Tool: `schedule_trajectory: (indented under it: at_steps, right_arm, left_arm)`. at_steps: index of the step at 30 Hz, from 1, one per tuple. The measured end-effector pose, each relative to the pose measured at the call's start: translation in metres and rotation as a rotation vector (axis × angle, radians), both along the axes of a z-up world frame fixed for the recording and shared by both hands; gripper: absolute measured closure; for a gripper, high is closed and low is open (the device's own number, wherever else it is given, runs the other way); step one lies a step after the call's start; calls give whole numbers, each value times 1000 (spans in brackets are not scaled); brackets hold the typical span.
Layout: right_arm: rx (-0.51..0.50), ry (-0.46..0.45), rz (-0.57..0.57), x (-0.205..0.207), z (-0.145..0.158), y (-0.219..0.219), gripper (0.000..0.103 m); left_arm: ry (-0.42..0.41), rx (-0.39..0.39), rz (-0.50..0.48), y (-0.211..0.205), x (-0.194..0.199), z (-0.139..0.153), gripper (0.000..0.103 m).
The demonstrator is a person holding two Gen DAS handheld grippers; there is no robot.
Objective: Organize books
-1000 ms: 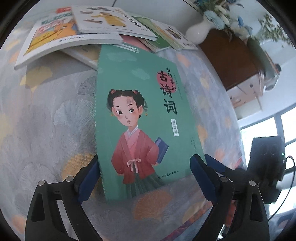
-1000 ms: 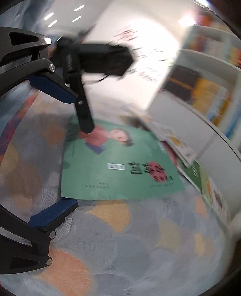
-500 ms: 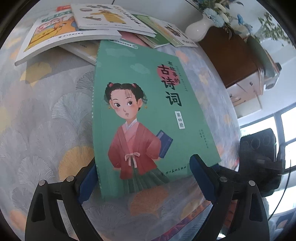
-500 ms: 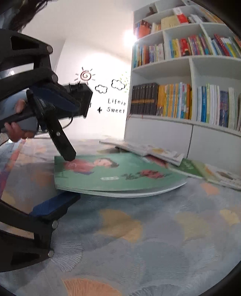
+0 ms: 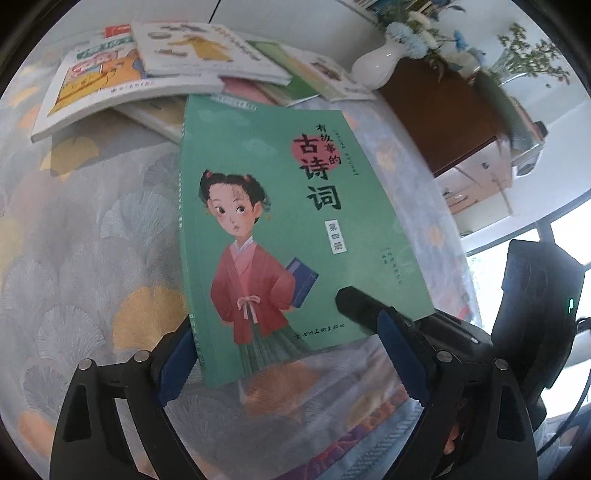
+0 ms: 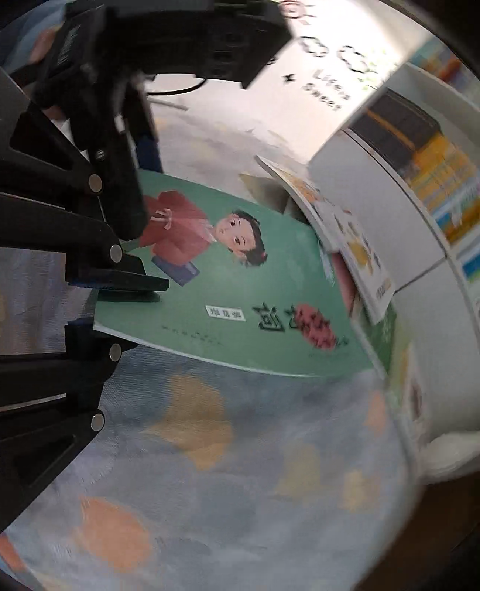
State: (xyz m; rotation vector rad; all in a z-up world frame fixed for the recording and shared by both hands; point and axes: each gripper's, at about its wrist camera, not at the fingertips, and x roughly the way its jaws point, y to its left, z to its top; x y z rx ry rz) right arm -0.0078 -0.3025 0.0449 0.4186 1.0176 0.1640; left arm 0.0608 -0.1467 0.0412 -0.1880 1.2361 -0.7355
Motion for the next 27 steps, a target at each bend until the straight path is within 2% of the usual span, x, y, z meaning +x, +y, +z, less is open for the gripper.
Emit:
schedule_trajectory:
  at_steps: [4, 6, 9, 13, 21, 27]
  right_arm:
    - [-198, -76, 80, -15, 11, 26, 93]
    - [-272, -118, 113, -20, 19, 37, 93]
    - [-277, -148, 119, -24, 28, 40, 92]
    - [-338, -204, 148, -32, 42, 54, 92]
    - [-384, -239, 156, -42, 62, 89, 91]
    - [-407, -249, 143, -61, 76, 125, 90]
  left_arm:
    - [-92, 40, -25, -4, -9, 16, 13]
    - [-94, 28, -26, -2, -8, 22, 13]
    - [-112, 16, -19, 4, -8, 33, 13]
    - [-146, 23, -24, 12, -11, 44, 13]
    - [-145, -1, -39, 48, -23, 62, 13]
    - [-210, 16, -89, 87, -36, 81, 13]
